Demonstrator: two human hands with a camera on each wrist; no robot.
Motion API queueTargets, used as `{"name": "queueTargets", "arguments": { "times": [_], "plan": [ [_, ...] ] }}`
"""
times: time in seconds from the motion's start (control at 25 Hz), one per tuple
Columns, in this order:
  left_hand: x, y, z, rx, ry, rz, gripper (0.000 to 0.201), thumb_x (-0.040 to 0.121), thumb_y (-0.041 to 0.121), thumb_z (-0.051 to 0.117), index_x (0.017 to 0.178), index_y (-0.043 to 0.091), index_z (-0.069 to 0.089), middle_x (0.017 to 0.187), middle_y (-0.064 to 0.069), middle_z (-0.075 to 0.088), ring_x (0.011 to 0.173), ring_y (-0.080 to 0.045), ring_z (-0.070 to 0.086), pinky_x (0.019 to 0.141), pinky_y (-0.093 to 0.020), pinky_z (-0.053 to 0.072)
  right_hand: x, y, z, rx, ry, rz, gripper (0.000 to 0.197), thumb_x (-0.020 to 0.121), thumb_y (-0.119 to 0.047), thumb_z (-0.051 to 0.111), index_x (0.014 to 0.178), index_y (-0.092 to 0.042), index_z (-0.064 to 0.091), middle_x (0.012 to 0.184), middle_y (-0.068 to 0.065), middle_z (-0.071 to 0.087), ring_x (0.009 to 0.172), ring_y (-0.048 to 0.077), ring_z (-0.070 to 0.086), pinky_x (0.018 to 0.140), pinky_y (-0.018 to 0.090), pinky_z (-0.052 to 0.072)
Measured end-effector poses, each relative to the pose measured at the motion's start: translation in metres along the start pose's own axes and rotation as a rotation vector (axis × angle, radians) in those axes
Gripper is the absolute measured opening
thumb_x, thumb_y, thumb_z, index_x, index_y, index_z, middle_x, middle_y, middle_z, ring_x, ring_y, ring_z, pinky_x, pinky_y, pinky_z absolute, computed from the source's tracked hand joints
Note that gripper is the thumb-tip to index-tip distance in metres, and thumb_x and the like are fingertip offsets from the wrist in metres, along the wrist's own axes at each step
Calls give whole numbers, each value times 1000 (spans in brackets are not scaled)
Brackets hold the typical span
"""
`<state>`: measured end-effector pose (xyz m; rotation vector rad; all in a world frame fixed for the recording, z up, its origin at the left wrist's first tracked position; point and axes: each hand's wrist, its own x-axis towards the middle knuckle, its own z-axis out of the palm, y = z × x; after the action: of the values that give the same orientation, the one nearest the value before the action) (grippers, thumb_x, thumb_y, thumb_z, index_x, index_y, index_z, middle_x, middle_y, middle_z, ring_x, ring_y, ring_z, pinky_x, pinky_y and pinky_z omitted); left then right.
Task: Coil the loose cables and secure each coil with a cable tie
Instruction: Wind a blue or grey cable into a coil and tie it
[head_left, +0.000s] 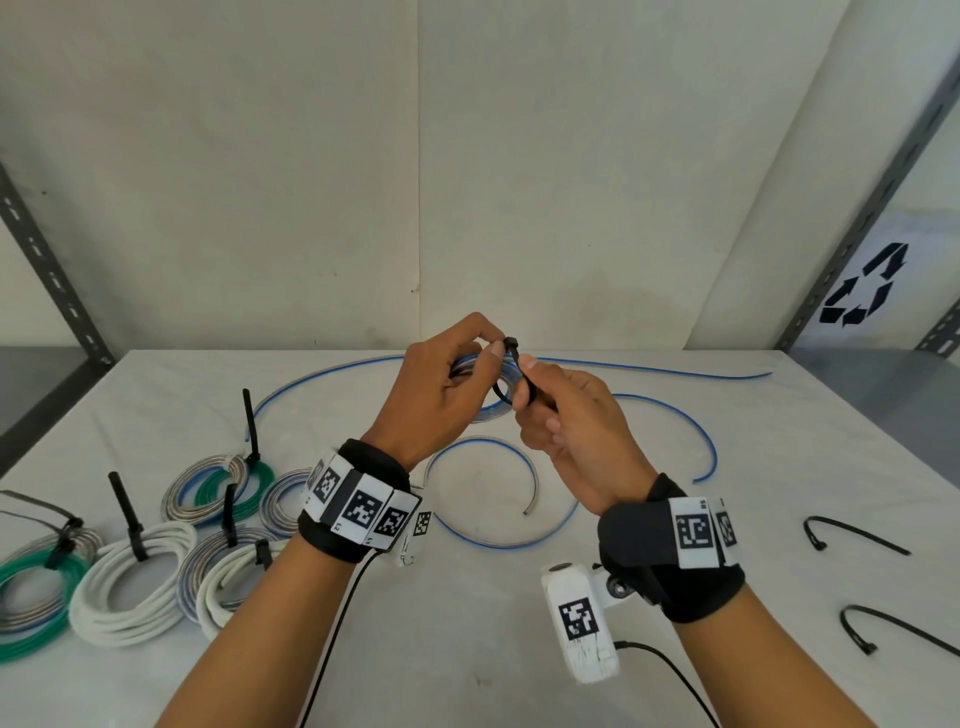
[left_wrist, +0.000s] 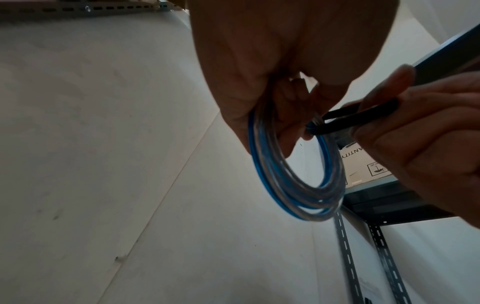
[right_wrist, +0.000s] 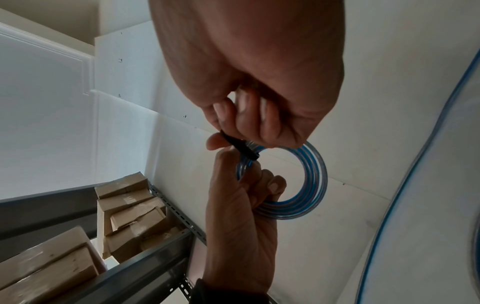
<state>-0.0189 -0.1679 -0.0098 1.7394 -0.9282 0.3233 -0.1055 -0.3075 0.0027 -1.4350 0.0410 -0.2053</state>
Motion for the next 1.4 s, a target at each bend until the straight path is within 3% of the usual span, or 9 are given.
{"name": "queueTargets", "arguments": {
  "times": [0.2,0.32,0.56,0.76,0.92,1.0,1.12,1.28,1.4],
  "plan": [
    [-2,-1,9,17,-38,45,14,105,20,51,94,16,59,63,-8,59,52,-14,41,52,-27,34,2,3,-1,-4,59,-46,44,106,-29,47,70,-8,58,45,-7,34,45,10,22,50,25,21],
    [-3,-4,17,-42,-33,7,16,105,22,51,93,14,59,69,-6,64,58,-26,53,55,-39,44,4,6,-5,-61,145,-56,36,103,-31,54,80,-5,63,46,-11,39,45,9,28,49,22,25],
    [-4,-7,19,-251,-154,-150,18,105,19,52,94,5,56,68,-27,49,58,-43,36,54,-41,36,11,11,-14,-148,276,-159,17,96,-22,66,93,-8,75,67,-14,66,61,-2,58,61,12,45],
    [-7,-4,24,-393,-210,-241,23,99,22,52,88,2,50,57,5,45,58,-38,26,54,-49,31,17,16,-18,93,319,-3,14,96,-15,65,84,-11,70,61,-5,41,56,8,36,54,21,31],
    [-12,8,32,-399,-308,-215,29,95,30,54,80,5,53,65,-25,43,56,-35,29,59,-42,34,27,22,-35,182,501,37,12,95,-16,65,97,-4,65,63,-2,37,57,10,34,53,24,26],
    [-13,10,36,-391,-336,-227,31,95,29,53,80,2,51,64,-25,38,57,-35,27,59,-42,34,28,25,-39,186,538,41,14,96,-17,65,100,-3,66,62,-3,37,56,10,34,52,24,28],
    [-13,10,38,-435,-303,-280,25,97,22,50,77,7,51,60,-4,34,54,-18,29,61,-40,36,26,22,-42,172,468,63,15,98,-19,63,94,-6,68,67,-1,42,57,11,40,54,24,31],
    [-12,11,35,-457,-274,-290,24,103,11,48,79,6,48,59,10,46,54,-15,28,56,-32,35,22,20,-35,10,269,82,25,99,-31,61,87,-14,76,81,12,49,68,25,41,60,30,34],
    [-13,10,36,-457,-249,-285,32,103,24,52,73,14,49,60,3,37,54,-16,27,53,-32,33,18,15,-31,-48,271,-18,25,102,-27,57,87,-12,71,62,0,40,54,12,32,51,23,29]
  ]
}}
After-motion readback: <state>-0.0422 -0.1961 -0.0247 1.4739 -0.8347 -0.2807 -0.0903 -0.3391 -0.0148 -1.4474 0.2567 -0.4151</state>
